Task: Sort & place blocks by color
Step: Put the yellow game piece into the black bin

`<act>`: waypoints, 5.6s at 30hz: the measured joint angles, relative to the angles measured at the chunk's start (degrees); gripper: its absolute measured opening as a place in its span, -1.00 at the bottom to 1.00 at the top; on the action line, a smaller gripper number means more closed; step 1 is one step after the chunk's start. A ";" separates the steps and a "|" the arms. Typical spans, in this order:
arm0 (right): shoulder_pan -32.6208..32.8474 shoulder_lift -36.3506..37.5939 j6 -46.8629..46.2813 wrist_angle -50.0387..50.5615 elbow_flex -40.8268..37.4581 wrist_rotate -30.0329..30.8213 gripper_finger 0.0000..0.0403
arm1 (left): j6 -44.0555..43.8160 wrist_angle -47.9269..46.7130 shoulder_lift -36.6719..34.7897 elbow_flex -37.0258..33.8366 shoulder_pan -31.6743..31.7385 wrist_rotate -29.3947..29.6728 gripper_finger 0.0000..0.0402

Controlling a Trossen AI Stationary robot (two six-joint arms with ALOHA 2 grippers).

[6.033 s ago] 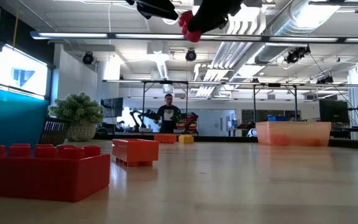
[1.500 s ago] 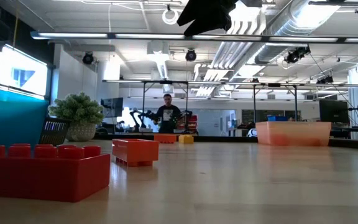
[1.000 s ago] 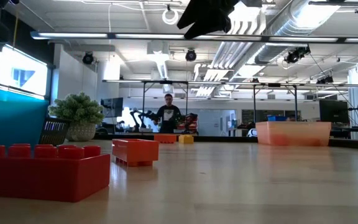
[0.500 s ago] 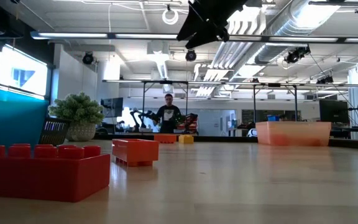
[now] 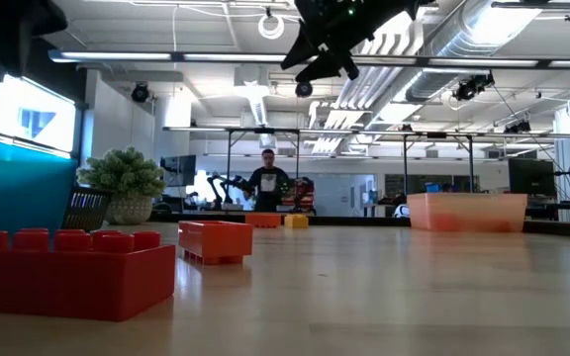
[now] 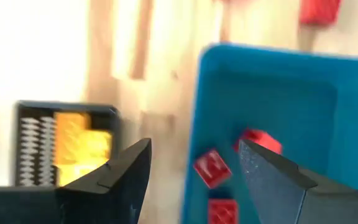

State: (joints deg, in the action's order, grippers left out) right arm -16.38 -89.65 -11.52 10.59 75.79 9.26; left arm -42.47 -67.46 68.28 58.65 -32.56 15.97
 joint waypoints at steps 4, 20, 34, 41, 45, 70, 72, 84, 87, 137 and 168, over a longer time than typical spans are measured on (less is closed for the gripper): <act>-3.34 0.00 1.66 -3.46 0.00 -2.23 0.08 | 2.99 -0.04 -3.66 0.00 2.67 6.23 0.14; -12.62 -11.81 4.93 10.25 21.82 -3.51 0.08 | 9.23 0.02 -10.82 0.04 16.02 16.78 0.14; -17.67 -34.15 2.39 32.70 41.66 -4.16 0.08 | 11.46 0.00 -10.85 0.04 18.04 17.81 0.14; -19.28 -40.00 -3.61 36.35 45.02 -7.82 0.08 | 11.64 0.00 -10.83 0.04 18.04 17.77 0.14; -19.91 -41.93 -7.97 38.93 45.09 -10.81 0.08 | 11.66 0.00 -10.83 0.04 18.04 17.76 0.14; -18.67 -49.46 -10.57 43.68 44.87 -16.98 0.08 | 12.71 0.04 -10.81 0.02 18.04 17.92 0.14; -18.47 -50.07 -10.59 43.88 44.85 -17.74 0.08 | 12.71 0.06 -10.81 0.02 18.02 18.10 0.14; -18.42 -51.67 -12.01 44.05 45.00 -20.52 -0.04 | 12.71 0.15 -10.81 0.02 18.02 18.14 0.14; -18.47 -51.69 -11.62 44.25 45.00 -21.00 -0.21 | 12.71 0.17 -10.81 0.02 18.02 18.14 0.14; 2.67 -36.77 10.47 58.17 44.89 -13.66 -0.45 | -15.89 2.63 -10.81 0.00 29.67 9.62 0.14; 22.08 -28.12 11.97 42.51 44.92 4.23 -0.45 | -9.87 28.48 -10.79 0.00 40.36 -16.46 0.14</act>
State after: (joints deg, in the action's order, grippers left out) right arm 5.70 -117.76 0.45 53.10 120.70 13.50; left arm -52.34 -38.98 57.49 58.65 7.79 -0.49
